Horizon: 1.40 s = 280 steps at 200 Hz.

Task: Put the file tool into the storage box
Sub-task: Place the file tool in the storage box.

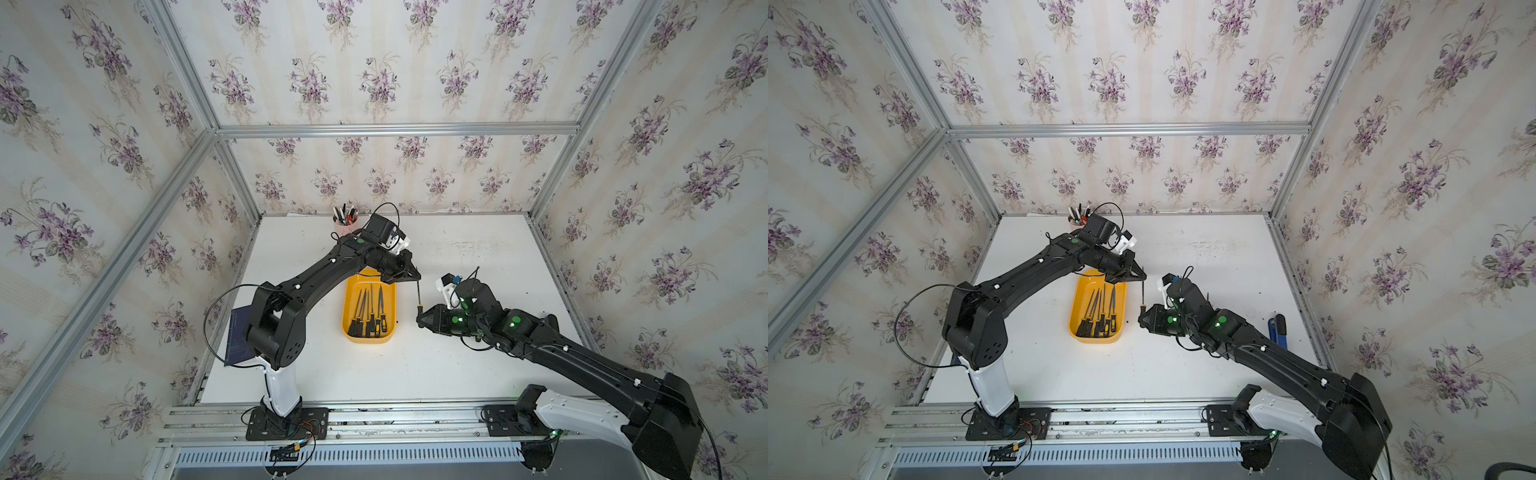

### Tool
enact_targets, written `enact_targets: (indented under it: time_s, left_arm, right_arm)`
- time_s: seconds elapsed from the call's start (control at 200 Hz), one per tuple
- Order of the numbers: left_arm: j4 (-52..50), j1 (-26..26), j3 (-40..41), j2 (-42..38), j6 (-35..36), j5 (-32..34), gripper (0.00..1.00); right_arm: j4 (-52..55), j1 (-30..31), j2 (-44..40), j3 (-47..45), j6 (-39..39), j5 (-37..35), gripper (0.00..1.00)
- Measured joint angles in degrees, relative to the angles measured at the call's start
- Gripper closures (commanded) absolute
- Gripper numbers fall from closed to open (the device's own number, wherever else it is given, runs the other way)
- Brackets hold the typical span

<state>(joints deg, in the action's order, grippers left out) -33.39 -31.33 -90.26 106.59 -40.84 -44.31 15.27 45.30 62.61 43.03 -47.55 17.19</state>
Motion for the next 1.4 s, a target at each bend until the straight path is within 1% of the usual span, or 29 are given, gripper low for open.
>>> enact_targets:
  time_s: [0.04, 0.065, 0.105, 0.165, 0.205, 0.22, 0.25, 0.275, 0.325, 0.34, 0.355, 0.495, 0.634, 0.789, 0.919, 1.019, 1.119, 1.289, 1.399]
  left_arm:
    - [-0.37, -0.02, -0.15, 0.0, 0.28, 0.15, 1.0]
    - [-0.61, -0.04, -0.26, 0.0, 0.39, 0.24, 1.0]
    - [-1.22, -0.04, -0.57, 0.02, 0.59, 0.5, 1.0]
    - [-2.03, -0.04, -1.07, 0.02, 1.49, 1.27, 1.0]
    - [-2.8, 0.02, -1.55, 0.15, 1.79, 1.44, 1.0]
    - [-3.15, 0.11, -1.79, 0.24, 2.1, 1.55, 1.0]
    - [-3.93, 0.2, -2.38, 0.33, 2.75, 1.7, 1.0]
    - [-4.63, 0.26, -2.84, 0.35, 3.13, 1.84, 1.0]
    - [-5.9, 0.68, -3.85, 0.31, 4.26, 2.05, 1.0]
    - [-6.19, 0.83, -4.07, 0.26, 4.59, 2.08, 1.0]
    - [-6.47, 1.05, -4.28, 0.2, 4.98, 2.1, 1.0]
    - [-10.05, 3.98, -5.2, -0.79, 8.52, 2.69, 1.0]
    - [-15.06, 7.23, -6.16, -1.79, 13.73, 4.9, 1.0]
    - [-21.05, 10.29, -7.28, -1.9, 20.31, 10.84, 1.0]
    - [-23.8, 12.81, -6.49, -1.7, 23.91, 16.17, 1.0]
    - [-24.92, 14.1, -6.1, -0.31, 25.27, 19.98, 1.0]
    - [-25.46, 14.05, -6.25, 1.66, 25.88, 23.12, 1.0]
    - [-25.9, 14.08, -6.29, 4.31, 26.03, 26.95, 1.0]
    - [-25.44, 14.1, -4.33, 4.72, 25.81, 28.79, 1.0]
  right_arm:
    - [0.0, 0.02, 0.0, 0.0, 0.0, 0.0, 0.84]
    - [0.0, 0.02, 0.0, 0.0, 0.0, 0.0, 0.73]
    - [0.0, 0.02, 0.02, 0.0, 0.02, 0.02, 0.58]
    - [-0.2, 0.02, 0.0, 0.04, 0.26, -0.11, 0.43]
    - [-0.42, 0.0, -0.07, 0.22, 0.59, -0.46, 0.37]
    - [-0.48, 0.02, -0.11, 0.31, 0.72, -0.66, 0.34]
    - [-0.46, 0.0, -0.24, 0.46, 1.03, -1.11, 0.31]
    - [-0.46, 0.0, -0.42, 0.59, 1.05, -1.4, 0.26]
    - [-0.39, 0.0, -0.87, 0.96, 1.07, -1.66, 0.23]
    - [-0.39, 0.02, -1.03, 1.05, 1.07, -1.79, 0.2]
    - [-0.39, 0.0, -1.18, 1.16, 1.14, -2.01, 0.18]
    - [0.13, 0.0, -2.82, 1.44, 1.51, -3.48, 0.17]
    - [1.38, -0.11, -3.96, 1.31, 2.12, -4.66, 0.17]
    - [2.58, -0.22, -4.44, 0.76, 2.34, -5.79, 0.18]
    - [2.75, -0.22, -4.44, 0.68, 2.47, -5.79, 0.18]
    - [2.8, -0.22, -4.46, 0.68, 2.58, -5.79, 0.18]
    - [2.89, -0.28, -4.63, 0.68, 2.78, -5.86, 0.18]
    - [3.08, -0.31, -5.55, 0.68, 2.99, -6.05, 0.18]
    - [3.41, -0.37, -6.34, 0.66, 3.19, -6.27, 0.18]
